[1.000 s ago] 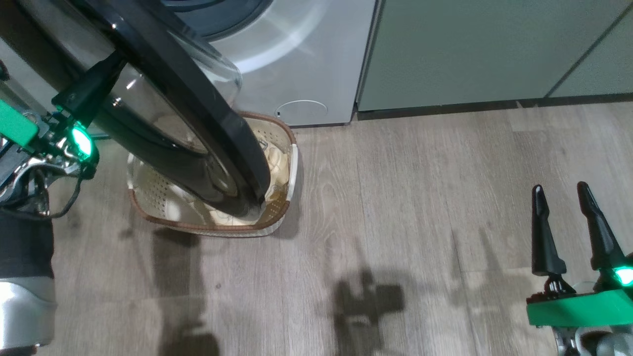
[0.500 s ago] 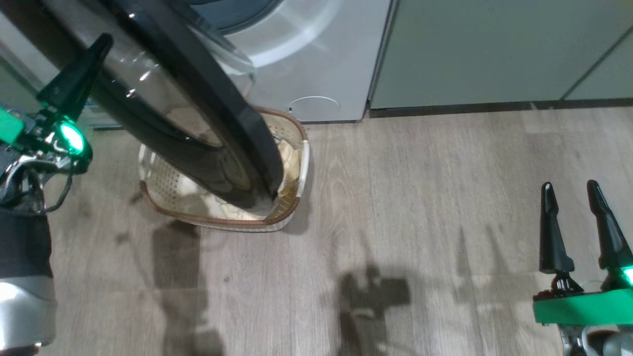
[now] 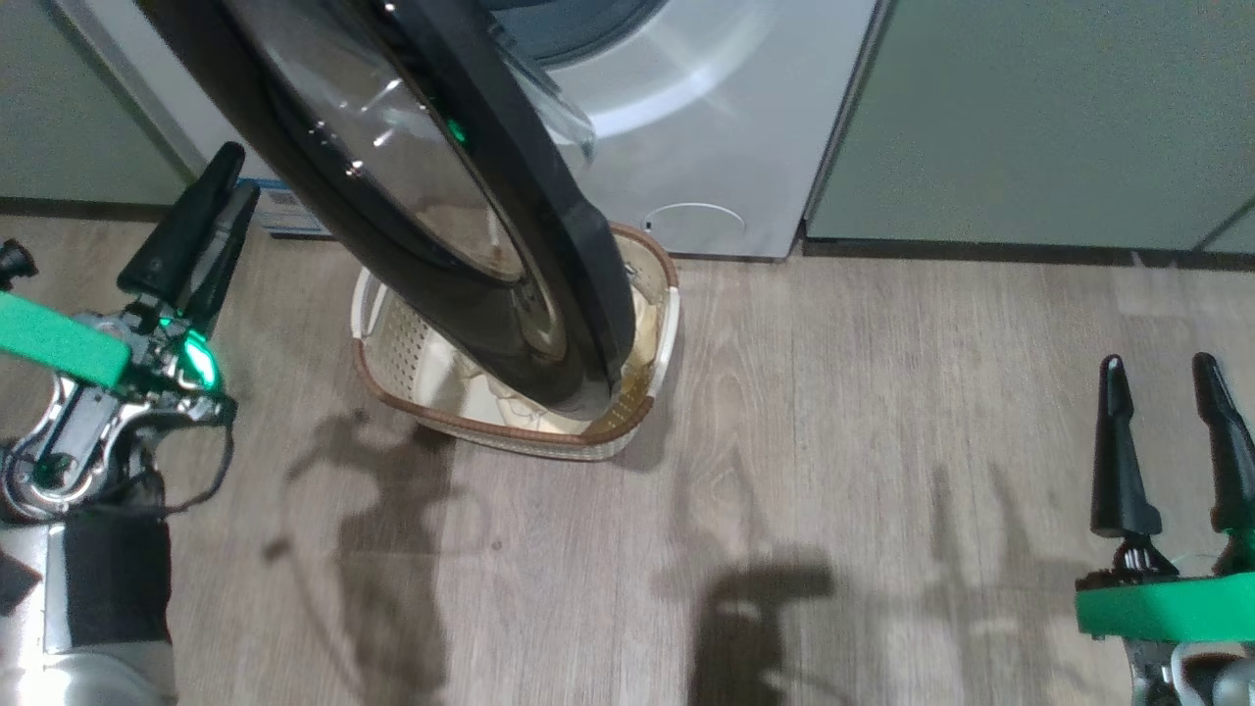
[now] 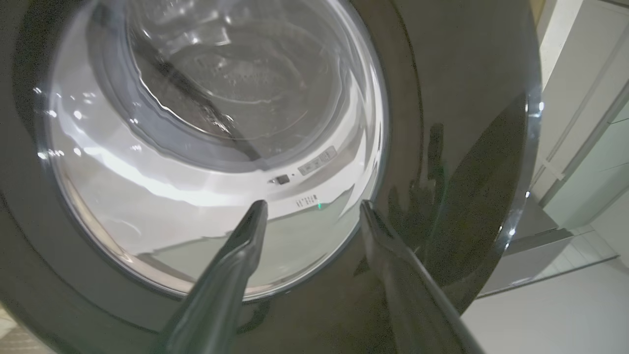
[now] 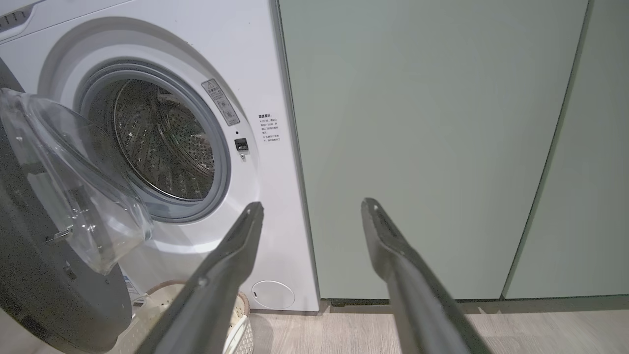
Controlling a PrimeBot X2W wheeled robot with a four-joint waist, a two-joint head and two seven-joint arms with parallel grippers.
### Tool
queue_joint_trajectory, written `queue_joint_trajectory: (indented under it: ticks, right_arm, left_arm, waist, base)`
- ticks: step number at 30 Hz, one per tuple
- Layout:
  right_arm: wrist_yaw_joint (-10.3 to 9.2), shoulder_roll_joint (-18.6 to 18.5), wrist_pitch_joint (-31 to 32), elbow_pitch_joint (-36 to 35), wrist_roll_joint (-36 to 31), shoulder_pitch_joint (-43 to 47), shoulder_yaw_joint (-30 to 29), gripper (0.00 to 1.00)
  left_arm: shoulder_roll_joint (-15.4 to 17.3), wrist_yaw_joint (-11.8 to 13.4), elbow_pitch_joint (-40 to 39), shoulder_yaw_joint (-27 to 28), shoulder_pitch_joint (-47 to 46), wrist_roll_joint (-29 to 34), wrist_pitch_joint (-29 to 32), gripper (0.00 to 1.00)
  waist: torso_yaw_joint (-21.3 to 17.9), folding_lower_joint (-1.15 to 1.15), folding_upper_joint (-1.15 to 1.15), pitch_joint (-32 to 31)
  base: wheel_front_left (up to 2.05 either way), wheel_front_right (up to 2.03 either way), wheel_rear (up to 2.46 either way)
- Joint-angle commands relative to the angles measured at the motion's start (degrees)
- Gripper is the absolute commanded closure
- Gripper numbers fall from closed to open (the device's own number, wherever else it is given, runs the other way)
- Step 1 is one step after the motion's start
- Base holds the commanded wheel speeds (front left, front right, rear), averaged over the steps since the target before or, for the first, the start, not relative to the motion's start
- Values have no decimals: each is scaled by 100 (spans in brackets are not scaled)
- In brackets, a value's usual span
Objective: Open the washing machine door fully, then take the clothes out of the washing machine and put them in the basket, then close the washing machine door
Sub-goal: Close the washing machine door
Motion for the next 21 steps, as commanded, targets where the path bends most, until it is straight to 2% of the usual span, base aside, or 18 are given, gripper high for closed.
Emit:
queue_joint_trajectory:
  ticks: [1, 5, 9, 14, 17, 21]
  right_arm:
    - [8, -6, -37, -195, -49, -172, 102, 0]
    - [8, -4, -37, -179, -64, -144, 104, 0]
    - [8, -5, -37, -179, -76, -100, 95, 0]
    - [8, -25, -37, -171, -97, -37, 109, 0]
    - [8, -39, -37, -171, -106, 8, 109, 0]
    - [8, -58, -37, -163, -112, 81, 146, 0]
  left_arm:
    - [170, -69, -262, 177, -45, 182, -101, 0]
    - [57, -102, -453, 179, 54, 460, -462, 0]
    - [66, -129, -922, 114, 202, 1205, -1096, 0]
    - [120, -71, -1661, -83, 706, 3060, -2340, 0]
    - [142, 202, -2007, -361, 1141, 4464, -3019, 0]
    - [180, 716, -2245, -736, 1744, 6072, -3639, 0]
  waist:
    - [67, 0, 0, -56]
    - [130, 0, 0, -138]
    - [166, 0, 0, -230]
    - [158, 0, 0, -370]
    - [165, 0, 0, -442]
    - [174, 0, 0, -522]
  base:
    - [0, 0, 0]
    - [0, 0, 0]
    - [0, 0, 0]
    - [0, 0, 0]
    - [0, 0, 0]
    - [0, 0, 0]
